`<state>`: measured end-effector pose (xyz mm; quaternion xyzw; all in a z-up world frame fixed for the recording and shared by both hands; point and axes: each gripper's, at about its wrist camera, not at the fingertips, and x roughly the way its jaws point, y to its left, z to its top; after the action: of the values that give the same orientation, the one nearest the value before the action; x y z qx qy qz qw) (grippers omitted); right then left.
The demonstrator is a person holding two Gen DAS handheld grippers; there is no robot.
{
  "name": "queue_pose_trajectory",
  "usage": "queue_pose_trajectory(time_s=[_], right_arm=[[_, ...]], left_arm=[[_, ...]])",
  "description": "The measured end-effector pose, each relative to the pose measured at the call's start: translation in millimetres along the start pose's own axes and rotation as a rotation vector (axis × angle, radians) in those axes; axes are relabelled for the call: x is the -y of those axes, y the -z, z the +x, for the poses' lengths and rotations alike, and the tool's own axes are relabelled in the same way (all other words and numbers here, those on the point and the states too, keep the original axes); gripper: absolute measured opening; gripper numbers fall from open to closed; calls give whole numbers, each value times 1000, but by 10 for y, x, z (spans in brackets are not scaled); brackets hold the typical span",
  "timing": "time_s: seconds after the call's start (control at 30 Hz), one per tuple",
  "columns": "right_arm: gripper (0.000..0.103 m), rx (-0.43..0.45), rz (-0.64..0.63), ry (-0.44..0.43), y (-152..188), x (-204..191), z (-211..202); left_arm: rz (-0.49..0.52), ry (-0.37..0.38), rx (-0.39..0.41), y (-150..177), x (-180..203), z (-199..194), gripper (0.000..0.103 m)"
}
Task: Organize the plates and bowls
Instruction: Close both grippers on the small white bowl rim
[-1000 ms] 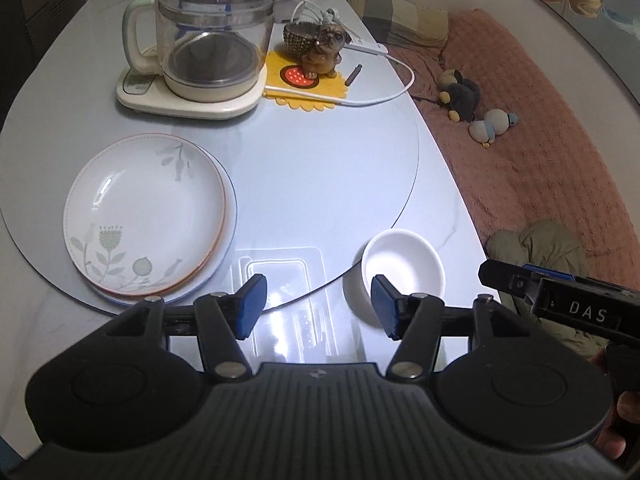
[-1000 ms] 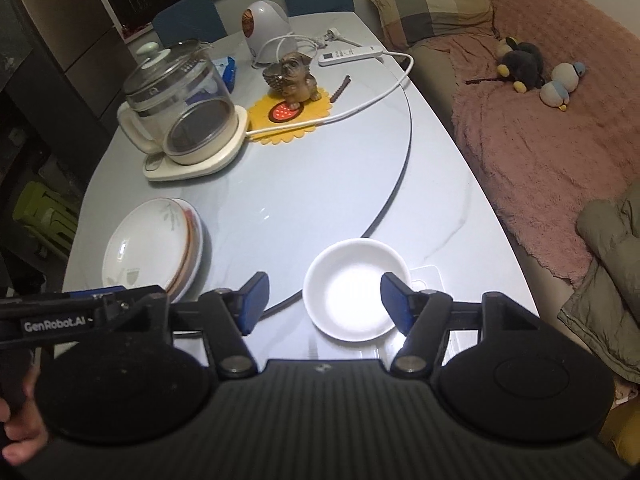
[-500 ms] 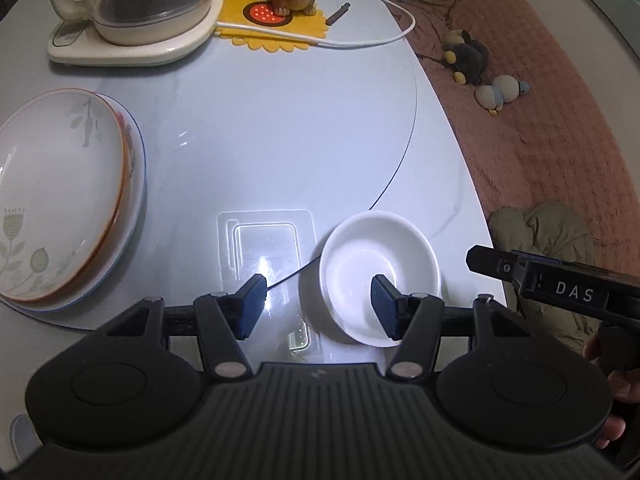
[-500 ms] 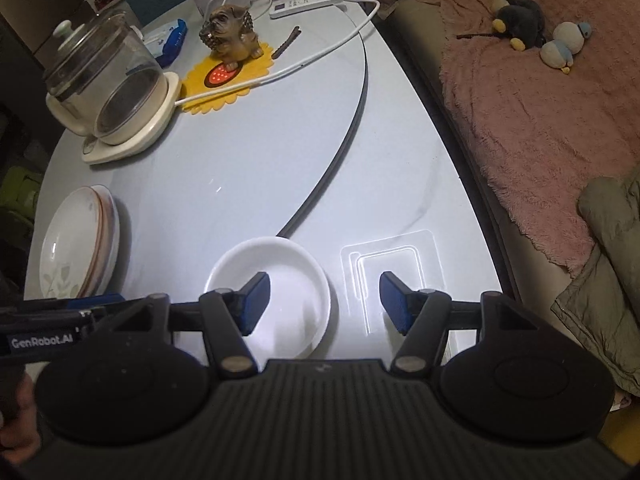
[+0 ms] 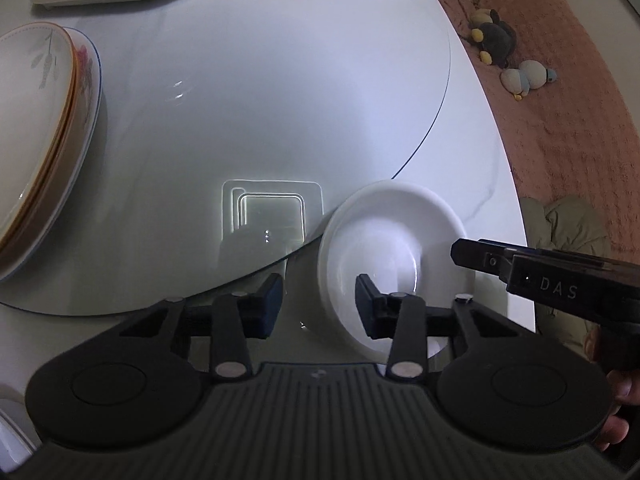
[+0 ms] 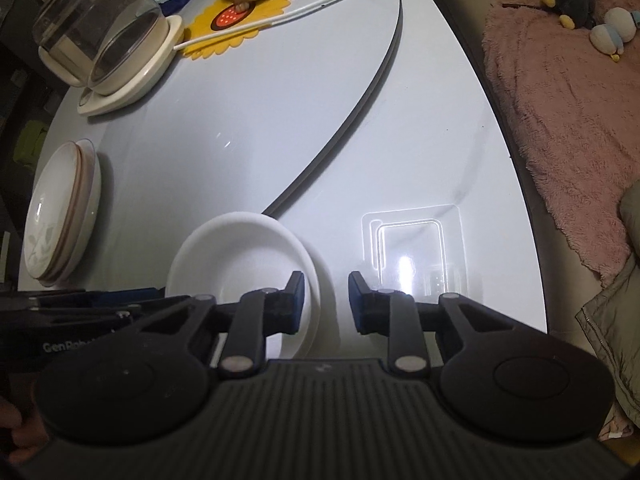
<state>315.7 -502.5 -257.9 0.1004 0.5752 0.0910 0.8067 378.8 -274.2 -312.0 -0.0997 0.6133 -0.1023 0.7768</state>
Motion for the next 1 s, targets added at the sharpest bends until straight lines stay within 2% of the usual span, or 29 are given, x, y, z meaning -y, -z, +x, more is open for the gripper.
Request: queue_pose_trajectory(time_s=[0.03,0.1,0.3,0.8,1.0], right_arm=[[27,-3,-3,-3,3,7,23],[27,-11,0,-9,0,35,70],[19,-19,-12,-46,3,64,113],[17,-26,17,-103,40,13,23],[17,-3,39,-121,51,-36,-148]], left_arm=[[-4,2,-3,6,-4,28,40],[-12,-2,-5,16,-19,83,31],[-25,5,-3,12,-35,173,22],[-21,18,-4,-3,27,104,20],[-19,23,27,8,44,-131,20]])
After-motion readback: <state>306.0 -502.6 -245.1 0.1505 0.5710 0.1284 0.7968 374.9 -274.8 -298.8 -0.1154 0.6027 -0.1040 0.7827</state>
